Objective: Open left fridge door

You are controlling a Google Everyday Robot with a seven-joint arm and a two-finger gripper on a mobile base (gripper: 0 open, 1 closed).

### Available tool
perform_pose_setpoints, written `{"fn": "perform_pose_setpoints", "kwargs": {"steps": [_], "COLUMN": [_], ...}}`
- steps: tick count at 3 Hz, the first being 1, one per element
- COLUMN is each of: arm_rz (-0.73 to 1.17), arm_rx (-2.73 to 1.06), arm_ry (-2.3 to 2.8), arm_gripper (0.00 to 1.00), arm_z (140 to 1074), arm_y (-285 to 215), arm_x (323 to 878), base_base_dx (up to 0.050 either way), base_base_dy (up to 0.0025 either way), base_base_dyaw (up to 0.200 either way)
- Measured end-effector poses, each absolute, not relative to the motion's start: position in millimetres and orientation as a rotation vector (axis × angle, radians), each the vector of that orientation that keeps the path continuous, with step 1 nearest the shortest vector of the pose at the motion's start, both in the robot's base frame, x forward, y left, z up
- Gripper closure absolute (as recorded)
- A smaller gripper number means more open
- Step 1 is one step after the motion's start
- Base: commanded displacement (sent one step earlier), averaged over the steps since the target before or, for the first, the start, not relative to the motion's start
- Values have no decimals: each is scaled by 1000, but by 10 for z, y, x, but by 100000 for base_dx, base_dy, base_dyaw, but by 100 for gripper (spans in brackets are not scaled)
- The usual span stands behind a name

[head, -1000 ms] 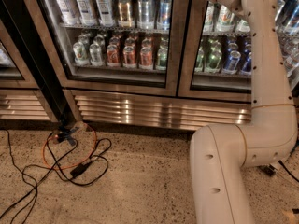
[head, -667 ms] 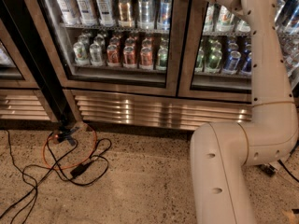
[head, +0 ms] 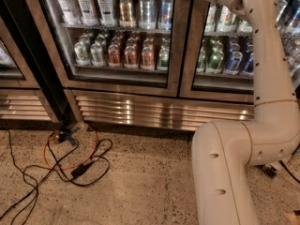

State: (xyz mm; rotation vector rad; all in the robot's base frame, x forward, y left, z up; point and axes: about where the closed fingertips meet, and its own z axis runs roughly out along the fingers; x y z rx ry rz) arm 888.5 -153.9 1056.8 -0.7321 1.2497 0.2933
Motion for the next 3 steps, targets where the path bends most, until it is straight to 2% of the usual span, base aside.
{"fn": "perform_pose_setpoints", "kwargs": {"steps": [1,3], "arm_rz": [331,400], "arm_rx": [-746,-796], "arm_ry": [1248,1235], "arm_gripper": [52,52], "arm_z": [10549,10503], "arm_y": [-1439,-1210], "arm_x": [8881,8826], "base_base_dx": [0,0], "base_base_dy": [0,0], "base_base_dyaw": [0,0]}}
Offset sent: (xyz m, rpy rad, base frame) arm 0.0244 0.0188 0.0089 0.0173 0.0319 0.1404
